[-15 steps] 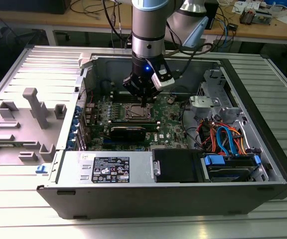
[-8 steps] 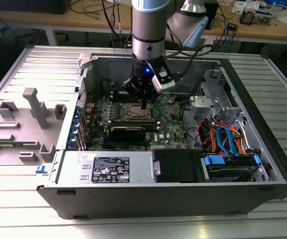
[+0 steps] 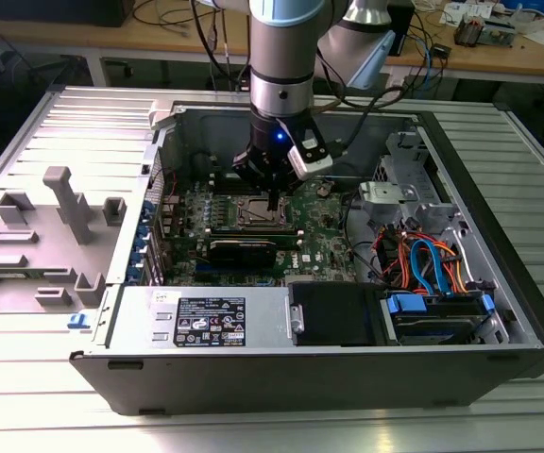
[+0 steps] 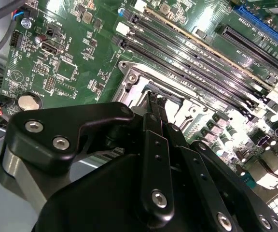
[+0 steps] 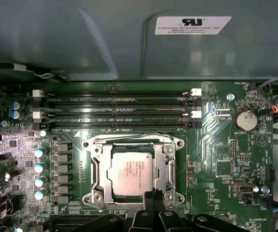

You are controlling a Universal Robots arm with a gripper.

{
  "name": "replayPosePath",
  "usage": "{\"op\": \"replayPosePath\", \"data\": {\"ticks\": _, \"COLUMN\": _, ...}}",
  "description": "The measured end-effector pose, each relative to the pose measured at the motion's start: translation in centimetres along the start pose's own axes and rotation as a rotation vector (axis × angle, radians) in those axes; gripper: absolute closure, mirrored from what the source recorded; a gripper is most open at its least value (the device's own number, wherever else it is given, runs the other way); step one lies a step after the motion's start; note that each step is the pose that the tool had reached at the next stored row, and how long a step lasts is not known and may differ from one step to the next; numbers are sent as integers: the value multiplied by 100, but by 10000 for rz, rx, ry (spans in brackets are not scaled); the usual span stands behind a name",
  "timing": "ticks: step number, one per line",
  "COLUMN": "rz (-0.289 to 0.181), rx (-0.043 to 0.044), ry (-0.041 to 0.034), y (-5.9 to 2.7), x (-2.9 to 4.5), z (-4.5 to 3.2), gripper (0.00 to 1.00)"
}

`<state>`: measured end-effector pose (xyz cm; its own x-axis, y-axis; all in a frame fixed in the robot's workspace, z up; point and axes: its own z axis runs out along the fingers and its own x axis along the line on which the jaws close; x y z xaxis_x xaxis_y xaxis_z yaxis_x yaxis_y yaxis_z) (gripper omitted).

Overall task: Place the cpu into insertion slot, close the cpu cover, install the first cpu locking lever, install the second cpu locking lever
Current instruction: 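Install the second cpu locking lever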

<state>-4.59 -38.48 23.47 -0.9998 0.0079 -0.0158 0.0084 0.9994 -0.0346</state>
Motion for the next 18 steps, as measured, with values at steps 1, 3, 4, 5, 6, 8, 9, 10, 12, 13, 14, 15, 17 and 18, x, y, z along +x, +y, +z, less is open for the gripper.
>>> {"op": "replayPosePath", "data": {"ticks": 1, "rz": 0, "rx": 0, "ry": 0, "y": -1, "x": 0, "z": -5, "gripper": 89}}
{"op": "replayPosePath", "data": {"ticks": 3, "rz": -1, "rx": 1, "ry": 0, "y": -2, "x": 0, "z": -21, "gripper": 89}}
{"op": "replayPosePath", "data": {"ticks": 4, "rz": 0, "rx": 0, "ry": 0, "y": -3, "x": -1, "z": -31, "gripper": 89}}
{"op": "replayPosePath", "data": {"ticks": 5, "rz": 0, "rx": 0, "ry": -1, "y": -4, "x": -1, "z": -44, "gripper": 89}}
{"op": "replayPosePath", "data": {"ticks": 6, "rz": 0, "rx": 0, "ry": 0, "y": -4, "x": -1, "z": -55, "gripper": 89}}
{"op": "replayPosePath", "data": {"ticks": 8, "rz": 0, "rx": 0, "ry": 0, "y": -5, "x": -1, "z": -73, "gripper": 89}}
{"op": "replayPosePath", "data": {"ticks": 9, "rz": 0, "rx": -1, "ry": -1, "y": -5, "x": -1, "z": -78, "gripper": 89}}
{"op": "replayPosePath", "data": {"ticks": 10, "rz": -1, "rx": -2, "ry": -1, "y": -8, "x": -2, "z": -78, "gripper": 89}}
{"op": "replayPosePath", "data": {"ticks": 12, "rz": -2, "rx": 0, "ry": -1, "y": -23, "x": -2, "z": -78, "gripper": 89}}
{"op": "replayPosePath", "data": {"ticks": 13, "rz": -1, "rx": 0, "ry": 0, "y": -38, "x": -2, "z": -78, "gripper": 89}}
{"op": "replayPosePath", "data": {"ticks": 14, "rz": 0, "rx": 0, "ry": 0, "y": -56, "x": -2, "z": -77, "gripper": 89}}
{"op": "replayPosePath", "data": {"ticks": 15, "rz": 0, "rx": 0, "ry": 0, "y": -74, "x": -2, "z": -76, "gripper": 89}}
{"op": "replayPosePath", "data": {"ticks": 17, "rz": -1, "rx": 0, "ry": 0, "y": -104, "x": -2, "z": -75, "gripper": 89}}
{"op": "replayPosePath", "data": {"ticks": 18, "rz": -1, "rx": 0, "ry": 0, "y": -121, "x": -2, "z": -75, "gripper": 89}}
